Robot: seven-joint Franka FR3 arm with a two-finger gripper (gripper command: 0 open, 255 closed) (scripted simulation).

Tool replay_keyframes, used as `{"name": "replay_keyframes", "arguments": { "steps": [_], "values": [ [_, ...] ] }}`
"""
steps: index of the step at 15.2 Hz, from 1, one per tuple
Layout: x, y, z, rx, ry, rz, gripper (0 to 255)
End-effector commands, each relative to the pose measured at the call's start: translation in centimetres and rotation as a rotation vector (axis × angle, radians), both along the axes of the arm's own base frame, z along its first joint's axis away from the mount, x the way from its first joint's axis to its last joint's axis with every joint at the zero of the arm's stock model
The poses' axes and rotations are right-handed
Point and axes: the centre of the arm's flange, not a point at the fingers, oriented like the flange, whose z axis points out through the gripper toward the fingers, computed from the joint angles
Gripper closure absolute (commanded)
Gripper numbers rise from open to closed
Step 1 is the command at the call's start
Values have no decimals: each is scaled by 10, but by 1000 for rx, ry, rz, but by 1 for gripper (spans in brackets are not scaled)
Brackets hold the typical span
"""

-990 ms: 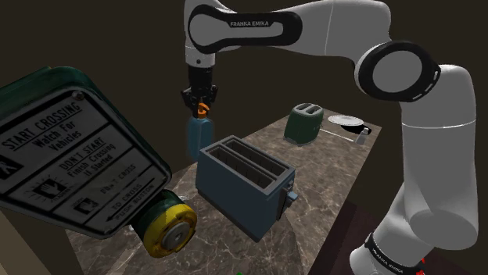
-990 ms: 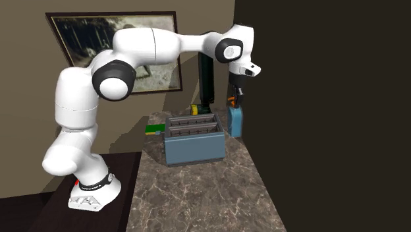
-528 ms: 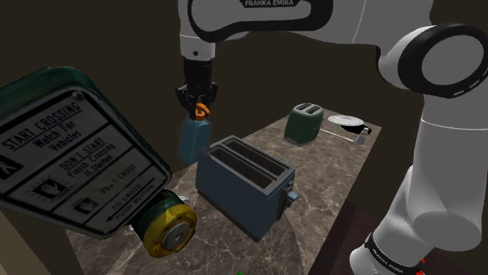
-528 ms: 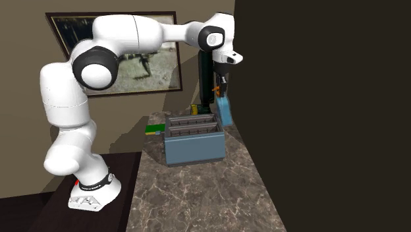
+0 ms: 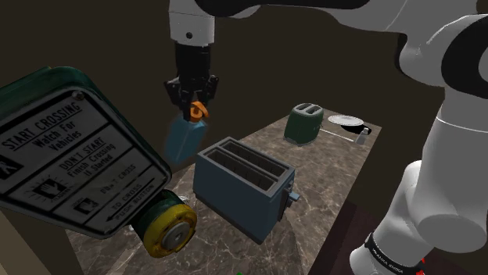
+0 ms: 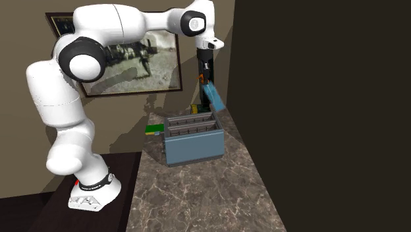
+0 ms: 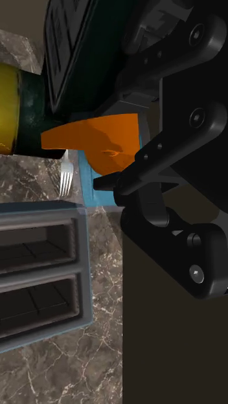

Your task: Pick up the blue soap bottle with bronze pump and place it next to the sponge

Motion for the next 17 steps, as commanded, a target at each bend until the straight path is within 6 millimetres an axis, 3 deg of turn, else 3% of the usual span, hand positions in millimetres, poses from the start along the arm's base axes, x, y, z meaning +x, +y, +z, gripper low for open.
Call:
{"name": "replay_keyframes", "arguments": {
  "steps": [1,17],
  "values": [
    [-23,15,10,-1,1,-1,255],
    [-176,135,92,-1,1,-1,255]
  ]
}}
